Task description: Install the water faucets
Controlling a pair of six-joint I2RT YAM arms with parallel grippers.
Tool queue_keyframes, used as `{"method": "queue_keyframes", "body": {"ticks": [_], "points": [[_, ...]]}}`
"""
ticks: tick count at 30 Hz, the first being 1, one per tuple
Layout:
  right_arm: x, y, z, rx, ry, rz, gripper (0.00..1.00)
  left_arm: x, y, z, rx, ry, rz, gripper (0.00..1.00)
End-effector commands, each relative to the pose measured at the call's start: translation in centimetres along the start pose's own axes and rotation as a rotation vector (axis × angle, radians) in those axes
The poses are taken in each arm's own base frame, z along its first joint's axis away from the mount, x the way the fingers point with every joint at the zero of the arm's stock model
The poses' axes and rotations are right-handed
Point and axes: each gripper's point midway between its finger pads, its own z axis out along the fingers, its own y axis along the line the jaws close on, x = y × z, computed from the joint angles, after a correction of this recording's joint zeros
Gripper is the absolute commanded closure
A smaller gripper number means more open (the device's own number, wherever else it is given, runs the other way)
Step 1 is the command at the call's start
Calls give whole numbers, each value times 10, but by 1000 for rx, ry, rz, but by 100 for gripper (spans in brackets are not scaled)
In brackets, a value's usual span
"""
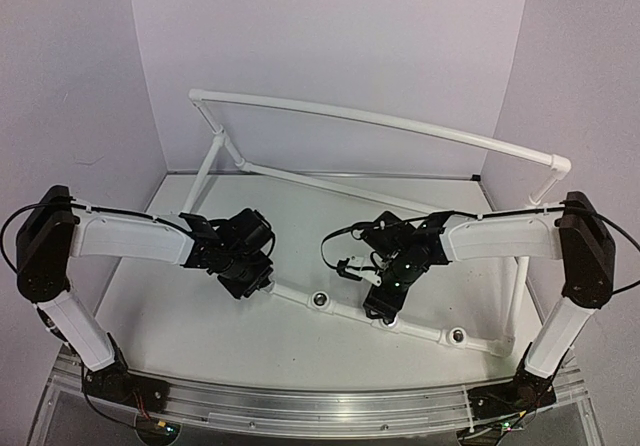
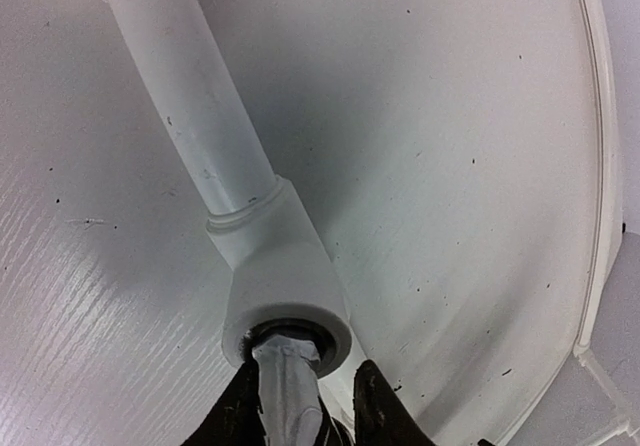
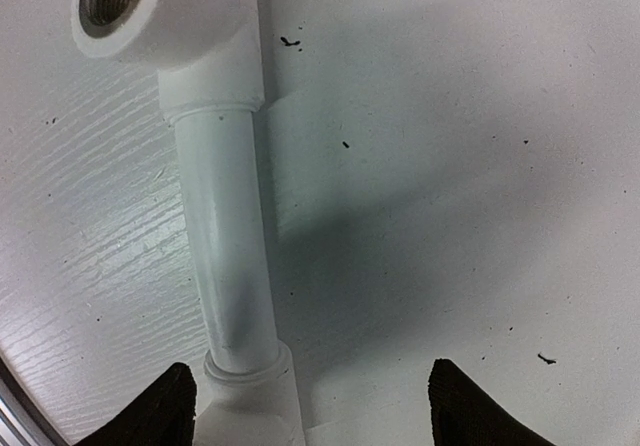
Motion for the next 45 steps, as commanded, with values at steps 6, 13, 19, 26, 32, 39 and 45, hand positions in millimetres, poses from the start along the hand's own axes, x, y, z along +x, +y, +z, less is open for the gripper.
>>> {"method": "queue_keyframes", "body": {"ticks": [6, 13, 19, 26, 32, 39, 45], "points": [[-21, -10, -21, 38, -74, 7, 22, -3, -8, -23, -13, -28, 170, 19], [-39, -21, -42, 66, -136, 21, 19, -5, 1, -41, -49, -7, 261, 3], [-55, -38, -76, 103, -228, 63, 8, 8, -20, -67, 84, 65, 508, 0], [-66, -73, -131, 168, -364, 154, 2, -21, -34, -125, 196, -61, 639, 0], [-45, -108, -161, 186, -435, 285, 2, -60, -41, -140, 205, -55, 701, 0], [16, -144, -173, 234, -454, 484, 2, -105, -49, -111, 218, -36, 742, 0], [60, -153, -171, 324, -411, 569, 2, -134, -50, -74, 208, -13, 696, 0]]}}
